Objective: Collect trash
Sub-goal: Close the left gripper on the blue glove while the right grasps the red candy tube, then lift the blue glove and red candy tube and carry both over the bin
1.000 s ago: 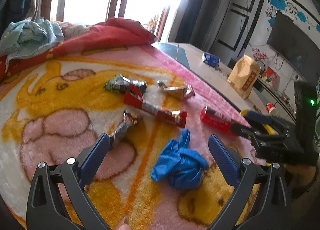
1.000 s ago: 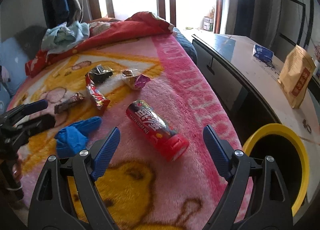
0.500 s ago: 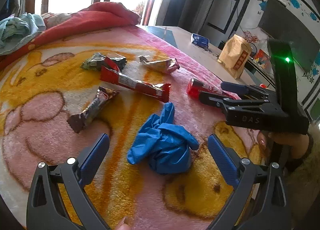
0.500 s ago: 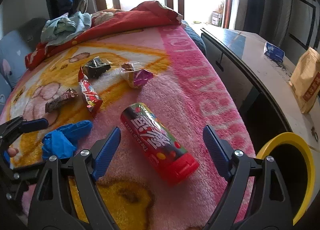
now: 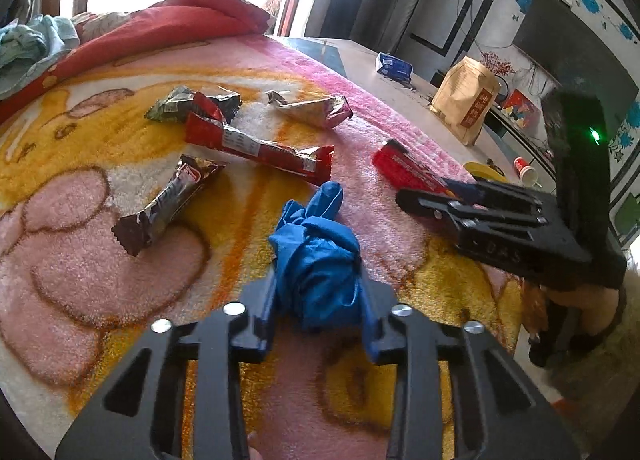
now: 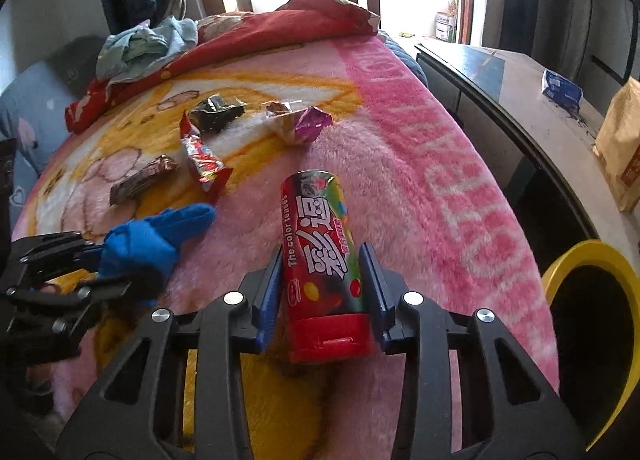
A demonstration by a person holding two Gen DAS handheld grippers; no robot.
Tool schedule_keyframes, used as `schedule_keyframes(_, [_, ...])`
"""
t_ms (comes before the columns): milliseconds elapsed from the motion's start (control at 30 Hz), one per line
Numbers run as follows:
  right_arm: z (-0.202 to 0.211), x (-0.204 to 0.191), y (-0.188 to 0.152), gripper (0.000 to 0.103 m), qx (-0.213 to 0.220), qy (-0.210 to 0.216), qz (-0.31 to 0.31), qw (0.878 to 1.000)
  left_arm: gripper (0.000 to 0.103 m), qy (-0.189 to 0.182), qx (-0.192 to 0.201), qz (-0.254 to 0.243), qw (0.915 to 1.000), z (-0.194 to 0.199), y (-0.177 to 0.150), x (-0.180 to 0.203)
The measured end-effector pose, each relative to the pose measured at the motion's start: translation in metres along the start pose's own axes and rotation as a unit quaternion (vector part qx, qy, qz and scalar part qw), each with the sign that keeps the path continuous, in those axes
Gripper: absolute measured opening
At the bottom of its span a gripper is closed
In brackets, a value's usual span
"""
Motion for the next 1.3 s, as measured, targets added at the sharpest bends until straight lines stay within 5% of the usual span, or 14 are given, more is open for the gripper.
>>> schedule_keyframes(633, [0.041,-0.011,0.005,0.029,0.028,0.029,-0.035,0.999,0.018,-0.030,0.029,-0.002,0.9991,0.020,0.012,0.014])
schedule_keyframes(1300, [0.101,0.045,0.020,0.029,0.096,-0.032,-0.088,0.991,0.018,-0.066,0.062,-0.041,0.9950,0.030,0.040,0.061])
Point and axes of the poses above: each gripper's, at about its wrist camera, not at the fingertips, and z roughly against the way its jaws point, x to its right, y to its top, the point moved 6 cm from there along -z, roughly the way its jaws point, and after that the axes turned 5 degrees about x, right-handed, at the moved point
